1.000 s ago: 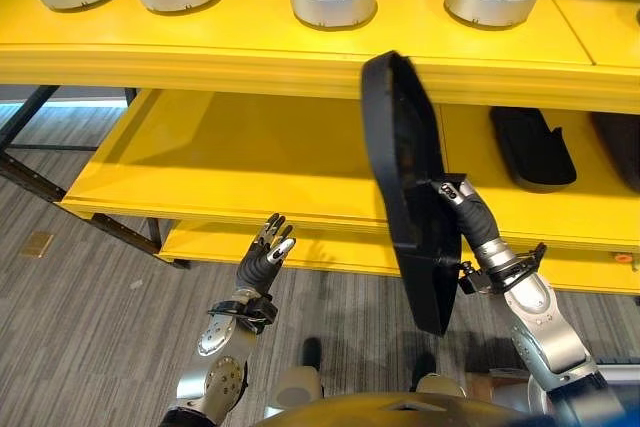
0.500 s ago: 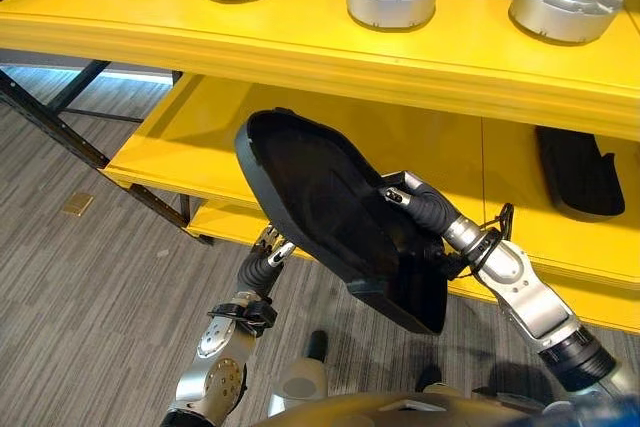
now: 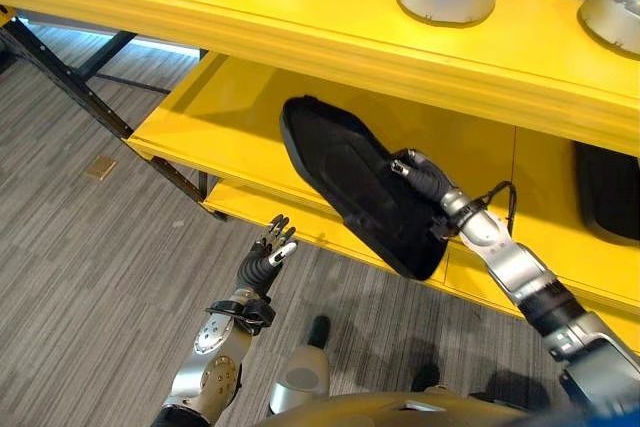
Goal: Move parts from the plastic box to the shelf.
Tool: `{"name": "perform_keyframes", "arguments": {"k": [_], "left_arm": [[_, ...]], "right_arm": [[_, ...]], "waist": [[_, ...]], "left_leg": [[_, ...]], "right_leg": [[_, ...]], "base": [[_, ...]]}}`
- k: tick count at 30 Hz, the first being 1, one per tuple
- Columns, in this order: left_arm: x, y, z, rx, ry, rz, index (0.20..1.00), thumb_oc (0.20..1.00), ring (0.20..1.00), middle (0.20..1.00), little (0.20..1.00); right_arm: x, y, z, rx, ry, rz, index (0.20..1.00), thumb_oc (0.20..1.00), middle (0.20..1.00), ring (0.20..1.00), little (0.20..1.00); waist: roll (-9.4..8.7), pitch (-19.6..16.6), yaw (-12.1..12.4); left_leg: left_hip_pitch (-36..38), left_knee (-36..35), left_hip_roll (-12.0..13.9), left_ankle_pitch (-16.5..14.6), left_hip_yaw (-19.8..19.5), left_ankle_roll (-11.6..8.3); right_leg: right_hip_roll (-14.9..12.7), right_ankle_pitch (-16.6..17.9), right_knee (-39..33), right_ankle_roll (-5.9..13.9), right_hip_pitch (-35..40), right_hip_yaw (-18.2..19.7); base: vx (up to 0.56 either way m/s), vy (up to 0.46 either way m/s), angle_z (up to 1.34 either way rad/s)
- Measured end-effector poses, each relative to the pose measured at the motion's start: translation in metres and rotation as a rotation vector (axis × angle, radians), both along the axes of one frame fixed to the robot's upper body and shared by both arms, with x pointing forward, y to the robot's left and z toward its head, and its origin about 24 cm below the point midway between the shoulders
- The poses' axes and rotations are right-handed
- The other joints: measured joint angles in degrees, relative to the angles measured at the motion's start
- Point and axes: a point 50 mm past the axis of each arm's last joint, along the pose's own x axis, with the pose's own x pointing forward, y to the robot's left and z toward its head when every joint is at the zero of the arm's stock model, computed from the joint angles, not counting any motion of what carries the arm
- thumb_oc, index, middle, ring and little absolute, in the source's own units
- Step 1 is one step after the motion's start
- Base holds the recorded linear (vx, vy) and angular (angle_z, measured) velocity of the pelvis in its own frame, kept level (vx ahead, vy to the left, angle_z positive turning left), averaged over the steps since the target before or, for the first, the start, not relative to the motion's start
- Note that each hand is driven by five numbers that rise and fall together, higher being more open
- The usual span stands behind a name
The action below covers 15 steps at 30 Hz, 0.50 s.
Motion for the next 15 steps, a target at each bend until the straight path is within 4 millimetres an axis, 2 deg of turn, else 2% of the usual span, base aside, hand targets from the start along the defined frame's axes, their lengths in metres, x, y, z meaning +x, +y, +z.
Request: {"name": "perform_keyframes", "arguments": {"k": [3,5,11,13,15], "left_arm": [[0.005,-0.006,0.003,-0.003,-0.014,-0.027,1.000,1.000,1.000,1.000,1.000],[0.008,-0.009,0.005,0.001,-0.018,-0.031,1.000,1.000,1.000,1.000,1.000],[0.023,-0.019,0.015,-0.006,-0.050,-0.049,1.000,1.000,1.000,1.000,1.000],[0.026,-0.021,0.017,-0.007,-0.055,-0.050,1.000,1.000,1.000,1.000,1.000],[0.030,-0.022,0.021,-0.001,-0.065,-0.059,1.000,1.000,1.000,1.000,1.000]], "right_arm": [[0.006,0.004,0.004,0.045,-0.021,-0.053,0.200,0.200,0.200,0.200,0.200],[0.011,0.005,0.008,0.073,-0.042,-0.089,0.200,0.200,0.200,0.200,0.200],[0.028,-0.013,0.043,0.234,-0.160,-0.260,0.200,0.200,0.200,0.200,0.200],[0.031,-0.024,0.052,0.279,-0.201,-0.332,0.200,0.200,0.200,0.200,0.200],[0.035,-0.035,0.063,0.321,-0.238,-0.405,0.200,0.200,0.200,0.200,0.200]], "waist": [[0.50,1.43,1.01],[0.92,2.29,0.83],[2.20,6.89,0.96],[2.52,7.50,0.65],[3.02,9.73,0.32]], "left_leg": [[-0.78,0.48,-0.30,-0.05,-0.27,-0.05],[-2.15,1.54,-0.61,-0.10,-0.94,-0.04],[-6.61,5.13,-1.27,-0.39,-1.31,0.22],[-8.33,6.28,-1.51,-0.58,-1.19,0.34],[-8.82,7.49,-2.12,-0.89,-0.71,0.77]], "right_leg": [[-0.24,-0.04,0.44,-0.05,-0.61,-0.12],[-0.56,-0.11,0.87,-0.09,-1.20,-0.77],[-1.63,-0.52,4.54,-0.41,-5.43,-0.44],[-2.21,-0.73,5.74,-0.61,-7.18,-0.05],[-3.11,-1.14,7.63,-0.68,-8.28,0.78]], "base": [[-0.07,0.033,0.06],[-0.09,0.043,0.16],[-0.08,0.058,0.03],[-0.07,0.052,-0.03],[-0.10,0.080,-0.09]]}}
